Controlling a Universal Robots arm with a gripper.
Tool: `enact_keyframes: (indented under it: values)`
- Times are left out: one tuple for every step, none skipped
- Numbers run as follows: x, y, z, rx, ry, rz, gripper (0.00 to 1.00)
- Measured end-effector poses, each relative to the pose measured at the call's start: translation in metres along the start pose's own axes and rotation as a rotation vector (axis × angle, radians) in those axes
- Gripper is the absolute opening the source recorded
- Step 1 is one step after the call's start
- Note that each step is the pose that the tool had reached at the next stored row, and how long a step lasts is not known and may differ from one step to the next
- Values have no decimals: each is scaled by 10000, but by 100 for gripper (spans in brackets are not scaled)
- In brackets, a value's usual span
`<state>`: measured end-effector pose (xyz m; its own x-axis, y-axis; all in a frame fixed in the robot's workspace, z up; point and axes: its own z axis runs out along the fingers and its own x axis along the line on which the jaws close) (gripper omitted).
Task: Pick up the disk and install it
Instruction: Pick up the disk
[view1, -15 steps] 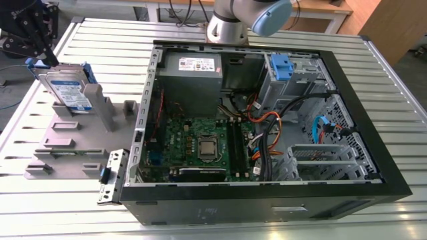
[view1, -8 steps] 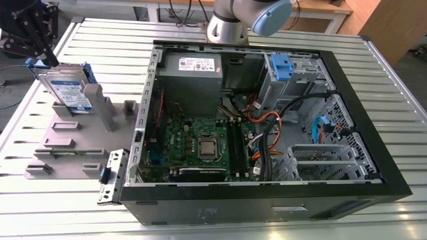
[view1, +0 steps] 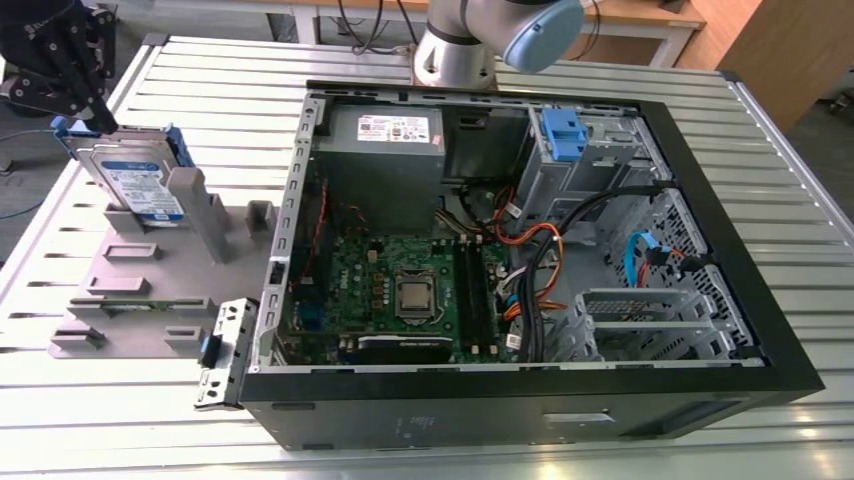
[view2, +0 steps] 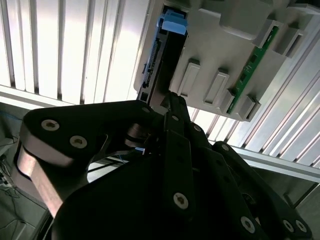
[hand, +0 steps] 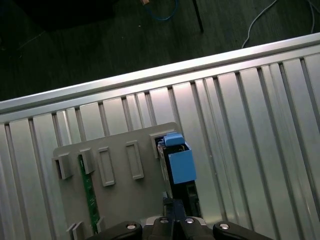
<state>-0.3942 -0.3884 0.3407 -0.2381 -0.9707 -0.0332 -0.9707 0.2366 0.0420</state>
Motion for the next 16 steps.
enact_keyframes:
  values:
    - [1, -1, 2, -8, -42, -3, 11]
    - [0, 0, 2, -19, -86, -5, 11]
    - [-1, 0, 1, -30, -121, -6, 11]
    - [-1, 0, 2, -34, -139, -8, 11]
    - [-2, 1, 3, -38, -154, -11, 11]
    - [-2, 1, 4, -41, -163, -20, 11]
    - [-3, 1, 5, -41, -165, -39, 11]
    - [-4, 1, 6, -42, -165, -68, 11]
    - [-4, 1, 7, -44, -164, -109, 11]
    - [-5, 1, 8, -46, -161, -163, 11]
    - [-6, 1, 8, -48, -158, -210, 11]
    - [-6, 1, 9, -50, -156, -254, 11]
    - [-6, 1, 10, -53, -154, -290, 11]
    - [-6, 1, 10, -53, -153, -311, 11]
    - [-6, 1, 10, -54, -152, -313, 11]
    - [-6, 1, 11, -53, -152, -313, 11]
